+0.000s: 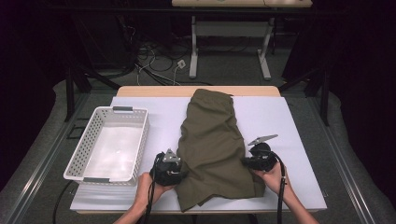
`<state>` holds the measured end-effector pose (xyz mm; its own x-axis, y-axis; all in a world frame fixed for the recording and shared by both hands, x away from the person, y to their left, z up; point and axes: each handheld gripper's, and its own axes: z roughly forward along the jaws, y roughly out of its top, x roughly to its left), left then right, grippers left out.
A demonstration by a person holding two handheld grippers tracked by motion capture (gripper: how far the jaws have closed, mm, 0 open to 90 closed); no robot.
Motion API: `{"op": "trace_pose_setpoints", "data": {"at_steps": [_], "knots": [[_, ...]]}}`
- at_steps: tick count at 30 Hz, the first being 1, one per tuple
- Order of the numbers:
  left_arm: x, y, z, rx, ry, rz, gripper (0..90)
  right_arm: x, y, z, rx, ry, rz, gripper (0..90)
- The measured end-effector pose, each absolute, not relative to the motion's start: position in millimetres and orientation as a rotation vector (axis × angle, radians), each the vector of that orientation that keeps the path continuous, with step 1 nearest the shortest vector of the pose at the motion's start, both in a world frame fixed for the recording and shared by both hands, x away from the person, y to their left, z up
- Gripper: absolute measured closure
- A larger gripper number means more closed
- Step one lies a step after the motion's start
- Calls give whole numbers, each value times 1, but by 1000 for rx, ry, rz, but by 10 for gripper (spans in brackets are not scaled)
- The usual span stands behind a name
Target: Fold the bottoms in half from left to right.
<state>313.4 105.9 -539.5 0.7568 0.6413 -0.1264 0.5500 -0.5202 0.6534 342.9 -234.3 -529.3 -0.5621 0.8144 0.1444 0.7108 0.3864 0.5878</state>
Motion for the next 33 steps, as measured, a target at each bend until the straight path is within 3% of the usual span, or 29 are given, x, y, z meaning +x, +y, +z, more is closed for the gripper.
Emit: {"op": "trace_pose_setpoints", "data": {"at_steps": [6, 13, 18, 20, 24, 26, 30, 33], "knots": [[314, 105, -541, 2227, 876, 162, 864, 339, -238, -519, 1349, 2415, 939, 900], [313, 90, -524, 2162, 837, 133, 873, 342, -254, -495, 1318, 2290, 882, 900], [320, 77, -533, 2177, 847, 105, 854, 352, -255, -508, 1321, 2286, 736, 899], [321, 77, -536, 2195, 859, 105, 791, 352, -256, -515, 1333, 2304, 730, 819], [312, 80, -539, 2216, 900, 110, 473, 343, -256, -513, 1341, 2366, 811, 555], [306, 78, -541, 2240, 881, 93, 397, 337, -253, -514, 1325, 2411, 839, 461], [298, 73, -544, 2291, 840, 122, 427, 328, -245, -520, 1314, 2514, 828, 365], [297, 70, -548, 2321, 816, 139, 538, 324, -239, -528, 1343, 2555, 815, 415]]}}
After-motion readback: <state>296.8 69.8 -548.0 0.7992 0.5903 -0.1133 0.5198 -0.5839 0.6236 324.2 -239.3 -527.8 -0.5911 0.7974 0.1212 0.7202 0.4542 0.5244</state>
